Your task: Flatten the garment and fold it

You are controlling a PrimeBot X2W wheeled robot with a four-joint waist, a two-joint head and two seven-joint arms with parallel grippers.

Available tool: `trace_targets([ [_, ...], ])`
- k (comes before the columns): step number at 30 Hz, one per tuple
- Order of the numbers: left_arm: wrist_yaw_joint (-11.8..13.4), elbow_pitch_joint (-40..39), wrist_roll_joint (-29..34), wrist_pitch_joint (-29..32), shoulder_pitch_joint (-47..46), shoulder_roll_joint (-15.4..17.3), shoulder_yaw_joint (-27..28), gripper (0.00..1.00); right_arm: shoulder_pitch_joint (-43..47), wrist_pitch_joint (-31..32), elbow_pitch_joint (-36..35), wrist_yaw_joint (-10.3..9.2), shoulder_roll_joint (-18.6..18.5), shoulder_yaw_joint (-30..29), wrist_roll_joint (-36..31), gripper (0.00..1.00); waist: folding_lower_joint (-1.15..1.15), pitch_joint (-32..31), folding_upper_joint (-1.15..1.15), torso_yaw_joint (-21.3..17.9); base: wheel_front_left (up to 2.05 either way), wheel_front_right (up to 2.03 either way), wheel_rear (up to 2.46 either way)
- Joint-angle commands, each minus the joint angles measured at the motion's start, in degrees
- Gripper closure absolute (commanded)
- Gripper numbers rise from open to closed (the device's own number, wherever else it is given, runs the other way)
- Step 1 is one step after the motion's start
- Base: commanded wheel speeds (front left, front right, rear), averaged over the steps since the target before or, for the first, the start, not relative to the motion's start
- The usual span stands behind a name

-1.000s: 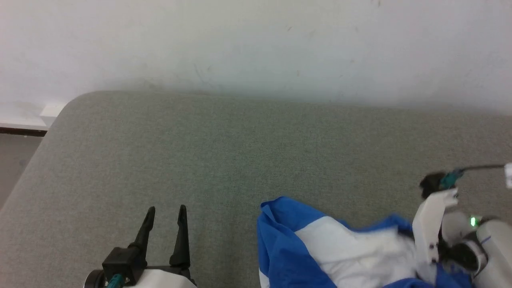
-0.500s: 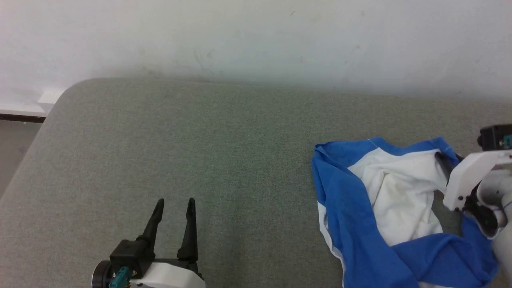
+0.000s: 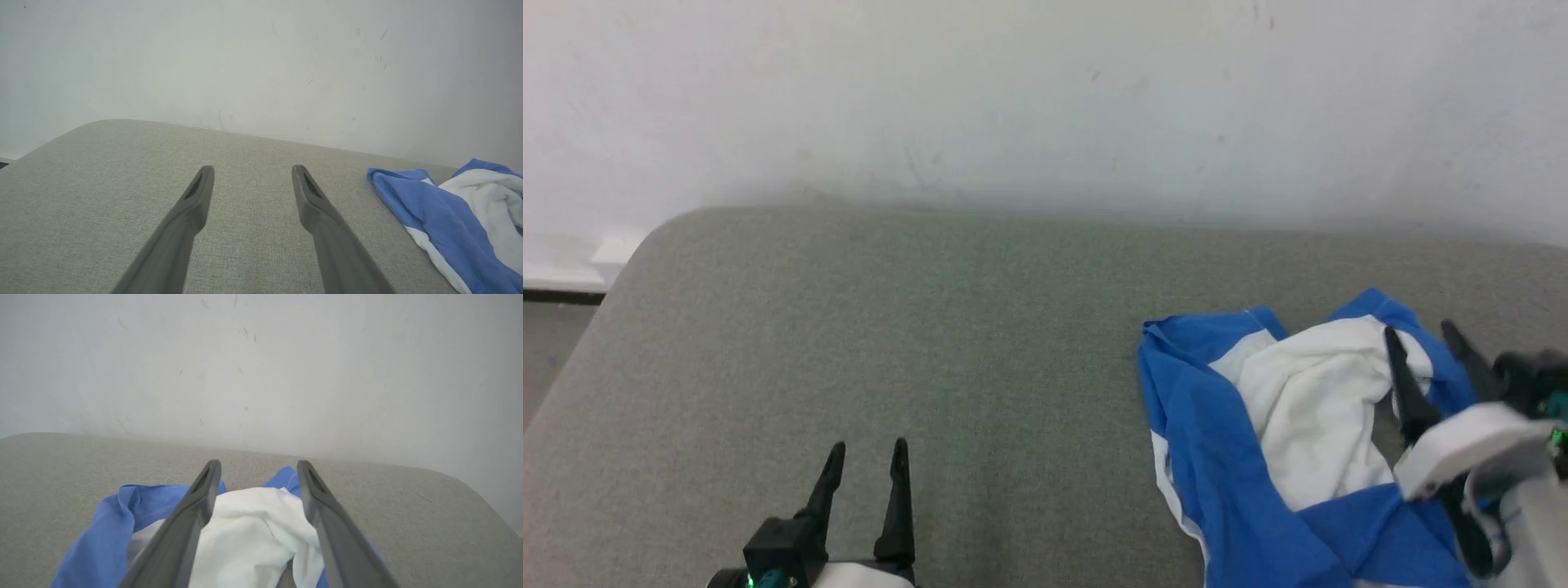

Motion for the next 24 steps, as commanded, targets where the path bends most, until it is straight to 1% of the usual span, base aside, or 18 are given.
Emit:
trace_targets([
  [1,0.6,0.1,0.7,-0.3,0.8,0.2,0.4,0.00,2.7,-0.2,-2.0,-0.05,1.0,-0.5,-0.9,0.00,0.01,-2.3,0.01,-1.7,0.00,0.00,0.00],
  [3,1.0,0.2,0.8,-0.3,1.6,0.3,0.6,0.00,8.0,-0.2,-7.6,-0.05,2.8,-1.7,-2.5,0.00,0.01,-3.4,0.01,-2.4,0.00,0.00,0.00],
  [5,1.4,0.3,0.8,-0.3,2.2,0.4,0.8,0.00,13.5,1.3,-13.4,-0.05,4.5,-3.0,-4.0,0.00,0.01,-4.2,0.01,-3.0,0.00,0.00,0.00],
  [10,2.0,0.2,0.9,0.3,3.2,0.8,0.8,0.00,24.6,7.7,-27.5,-0.05,8.9,-5.9,-7.2,0.00,0.01,-5.5,0.01,-4.1,0.00,0.00,0.00],
  [14,2.3,-0.1,1.1,1.4,3.2,0.9,0.2,0.00,30.2,12.1,-36.2,-0.05,11.3,-7.1,-9.0,0.00,0.01,-5.8,0.01,-4.8,0.00,0.00,0.00],
  [18,0.9,0.6,1.5,3.7,-0.2,0.5,-2.8,0.00,33.0,14.6,-41.9,-0.05,12.7,-7.4,-10.1,0.00,0.01,-4.7,0.01,-5.3,0.00,0.00,0.00],
  [21,-1.0,2.6,1.3,6.8,-5.4,-0.2,-7.5,0.00,33.7,15.8,-44.5,-0.05,13.4,-7.5,-10.5,0.00,0.01,-3.3,0.01,-6.1,0.00,0.00,0.00],
  [24,-2.7,6.3,0.1,10.2,-11.7,-0.8,-12.5,0.00,33.5,16.7,-46.1,-0.05,13.7,-7.0,-10.7,0.00,0.01,-2.1,0.01,-7.5,0.00,0.00,0.00],
])
